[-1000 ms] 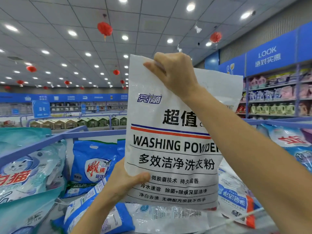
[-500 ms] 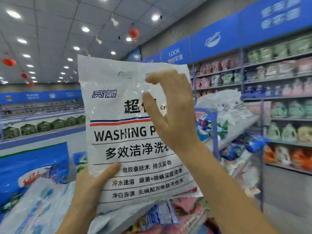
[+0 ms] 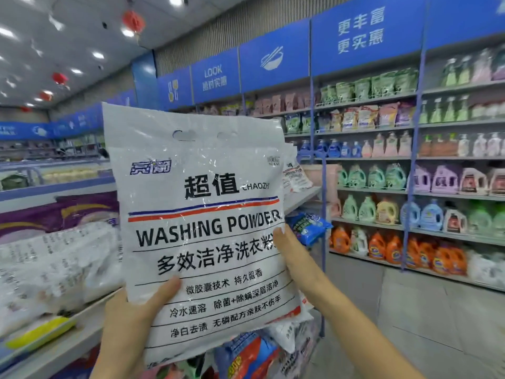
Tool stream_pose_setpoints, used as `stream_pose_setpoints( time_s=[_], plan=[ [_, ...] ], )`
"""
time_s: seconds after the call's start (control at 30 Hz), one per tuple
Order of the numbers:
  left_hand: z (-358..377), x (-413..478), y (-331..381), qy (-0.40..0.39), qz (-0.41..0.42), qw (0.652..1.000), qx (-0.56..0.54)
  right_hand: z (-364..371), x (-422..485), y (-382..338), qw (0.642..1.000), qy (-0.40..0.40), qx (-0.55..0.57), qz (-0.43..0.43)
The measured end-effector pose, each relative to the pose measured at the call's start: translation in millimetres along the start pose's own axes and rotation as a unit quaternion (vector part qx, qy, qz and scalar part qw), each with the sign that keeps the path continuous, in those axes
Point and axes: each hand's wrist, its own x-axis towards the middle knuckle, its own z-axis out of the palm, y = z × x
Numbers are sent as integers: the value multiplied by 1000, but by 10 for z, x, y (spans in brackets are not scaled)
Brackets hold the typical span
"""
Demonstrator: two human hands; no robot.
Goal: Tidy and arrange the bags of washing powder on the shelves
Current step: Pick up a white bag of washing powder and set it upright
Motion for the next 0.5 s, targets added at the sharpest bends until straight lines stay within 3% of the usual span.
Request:
stream_pose_setpoints(
  time_s=[0.1,0.2,0.5],
  plan=[
    [629,93,-226,-11,-24,1000,-1,-459,294,325,996,65,-25,50],
    [1074,294,-470,-23,-49,998,-28,-826,623,601,995,81,3,65],
    [2194,1393,-1102,-29,-41,996,-69,-1694,2006,1189,989,147,17,7]
  ],
)
